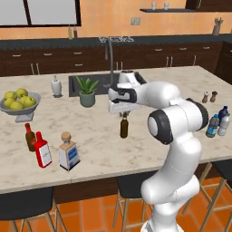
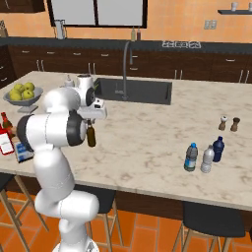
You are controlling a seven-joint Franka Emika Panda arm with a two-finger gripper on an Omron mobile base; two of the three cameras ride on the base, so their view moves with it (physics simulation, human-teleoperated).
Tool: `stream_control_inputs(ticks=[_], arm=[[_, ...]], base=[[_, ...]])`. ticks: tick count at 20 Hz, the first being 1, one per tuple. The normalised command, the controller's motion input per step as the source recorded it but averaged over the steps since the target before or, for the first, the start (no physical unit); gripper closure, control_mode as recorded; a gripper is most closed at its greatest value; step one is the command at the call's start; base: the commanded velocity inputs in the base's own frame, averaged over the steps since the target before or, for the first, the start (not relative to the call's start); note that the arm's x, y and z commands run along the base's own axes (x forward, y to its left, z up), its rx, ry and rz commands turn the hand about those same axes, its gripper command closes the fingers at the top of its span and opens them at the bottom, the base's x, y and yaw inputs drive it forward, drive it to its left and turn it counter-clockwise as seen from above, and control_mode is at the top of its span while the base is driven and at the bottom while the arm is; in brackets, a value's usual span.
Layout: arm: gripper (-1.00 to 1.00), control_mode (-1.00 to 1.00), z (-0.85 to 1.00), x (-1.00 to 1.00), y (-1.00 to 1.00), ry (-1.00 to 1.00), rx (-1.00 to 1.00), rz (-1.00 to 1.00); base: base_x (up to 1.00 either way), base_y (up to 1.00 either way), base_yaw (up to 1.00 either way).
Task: Move the plastic bottles in the middle to the plastics group, and the glass bottles in the middle to the glass group.
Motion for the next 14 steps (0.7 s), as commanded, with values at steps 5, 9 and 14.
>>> stream_control_inputs(ticks=[5,9,14], arm=[[1.0,-1.0,0.52,-0.69,-0.05,0.03,0.06,0.0],[1.0,-1.0,0.19,-0.74,0.53,0.0,0.19,0.0],[1.0,-1.0,0.01,-0.57,0.9,0.0,0.07,0.0]], base=[[0.0,0.0,0.0],[0.0,0.0,0.0],[0.0,0.0,0.0]])
